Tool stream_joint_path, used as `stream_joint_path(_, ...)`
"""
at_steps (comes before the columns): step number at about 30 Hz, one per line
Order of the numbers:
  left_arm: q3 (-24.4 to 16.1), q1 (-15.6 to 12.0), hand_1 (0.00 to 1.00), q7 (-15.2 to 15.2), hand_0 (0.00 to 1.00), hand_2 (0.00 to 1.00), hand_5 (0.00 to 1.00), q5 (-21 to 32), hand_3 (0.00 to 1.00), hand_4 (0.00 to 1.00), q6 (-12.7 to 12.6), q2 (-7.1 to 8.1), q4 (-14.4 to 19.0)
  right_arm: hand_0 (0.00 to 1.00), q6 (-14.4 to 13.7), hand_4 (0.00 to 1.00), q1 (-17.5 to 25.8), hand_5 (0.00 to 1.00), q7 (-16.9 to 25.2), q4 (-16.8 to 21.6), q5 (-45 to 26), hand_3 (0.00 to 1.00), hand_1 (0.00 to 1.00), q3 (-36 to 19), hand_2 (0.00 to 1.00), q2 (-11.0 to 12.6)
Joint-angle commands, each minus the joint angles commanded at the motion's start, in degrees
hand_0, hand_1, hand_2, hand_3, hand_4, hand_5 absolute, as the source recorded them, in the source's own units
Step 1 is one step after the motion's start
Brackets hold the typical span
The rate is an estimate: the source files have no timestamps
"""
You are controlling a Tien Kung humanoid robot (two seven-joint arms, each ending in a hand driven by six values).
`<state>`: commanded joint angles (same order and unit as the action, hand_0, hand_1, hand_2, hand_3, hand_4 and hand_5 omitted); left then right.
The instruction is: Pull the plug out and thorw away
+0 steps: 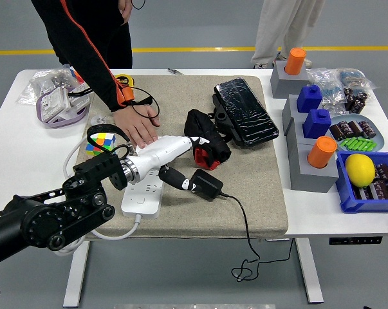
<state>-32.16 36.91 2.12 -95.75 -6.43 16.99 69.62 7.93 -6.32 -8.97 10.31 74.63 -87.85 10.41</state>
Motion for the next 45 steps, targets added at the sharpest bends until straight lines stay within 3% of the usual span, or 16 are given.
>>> stream_joint_path(3,-4.05,-2.08,0.854,-1.95,0.697,0.851,0.275,0.51,0.867,0.998,1.78,2.74,5.61,0.643,0.01,0.998,0.12,0.473,-0.04,0.00,0.21,0.601,0.677,-0.28,0.685,0.01)
stream_joint_path(4,-5.26,-2.92,0.706,-2.68,0.540,0.735,0.121,0.95,0.846,0.998,2.52,3.90,7.54,0.639,0.00,0.998,0.19,0.473,-0.06,0.00,0.32,0.601,0.677,-0.42,0.685,0.02)
stream_joint_path(9,-8.49,-6.06,0.706,-4.66,0.540,0.735,0.121,2.14,0.846,0.998,4.85,8.51,15.23,0.639,0.04,0.998,0.33,0.473,-0.01,0.00,0.29,0.601,0.677,-0.42,0.685,0.08)
stream_joint_path(10,-8.85,-6.85,0.355,-5.01,0.255,0.392,0.002,1.94,0.607,0.662,5.26,9.41,16.54,0.641,0.04,0.998,0.32,0.473,0.02,0.00,0.27,0.601,0.677,-0.38,0.685,0.10)
stream_joint_path(15,-10.14,-10.44,0.355,-7.33,0.255,0.392,0.002,1.99,0.607,0.662,8.03,12.64,20.76,0.641,0.04,0.998,0.23,0.473,0.14,0.00,0.16,0.601,0.677,-0.21,0.685,0.16)
stream_joint_path(16,-10.48,-11.12,0.204,-8.08,0.160,0.242,0.002,2.35,0.551,0.639,8.69,13.24,21.60,0.641,0.04,0.998,0.20,0.473,0.16,0.00,0.14,0.601,0.677,-0.20,0.685,0.17)
stream_joint_path(21,-12.27,-14.50,0.204,-13.79,0.160,0.242,0.002,3.98,0.551,0.639,13.10,16.67,26.19,0.641,0.06,0.998,0.14,0.473,0.11,0.00,0.21,0.601,0.677,-0.41,0.685,0.24)
stream_joint_path(22,-12.75,-15.30,0.096,-15.67,0.088,0.145,0.002,4.15,0.603,0.456,14.29,17.46,26.99,0.641,0.05,0.998,0.14,0.474,0.08,0.00,0.30,0.601,0.677,-0.52,0.685,0.27)
stream_joint_path(24,-13.48,-16.53,0.096,-18.88,0.088,0.145,0.002,4.37,0.603,0.456,16.05,18.62,27.85,0.641,0.05,0.998,0.15,0.474,0.06,0.00,0.32,0.601,0.677,-0.60,0.685,0.33)
stream_joint_path(27,-14.20,-18.01,0.096,-21.31,0.088,0.145,0.002,4.67,0.603,0.456,17.41,19.64,28.52,0.641,0.07,0.998,0.24,0.474,0.06,0.00,0.28,0.601,0.677,-0.44,0.685,0.42)
stream_joint_path(28,-14.28,-18.22,0.075,-21.64,0.067,0.125,0.002,4.76,0.740,0.449,17.55,19.76,28.65,0.641,0.07,0.998,0.25,0.473,0.07,0.00,0.26,0.601,0.678,-0.38,0.686,0.43)
stream_joint_path(34,-14.44,-19.58,0.071,-23.53,0.064,0.122,0.002,5.48,0.751,0.440,18.54,20.71,29.87,0.641,0.07,0.998,0.26,0.473,0.24,0.00,0.02,0.601,0.677,0.12,0.685,0.49)
stream_joint_path(45,-13.43,-19.95,0.067,-24.27,0.061,0.119,0.002,6.50,0.750,0.446,19.15,20.46,30.10,0.641,0.07,0.998,0.50,0.474,0.14,0.00,0.22,0.601,0.677,-0.29,0.685,0.48)
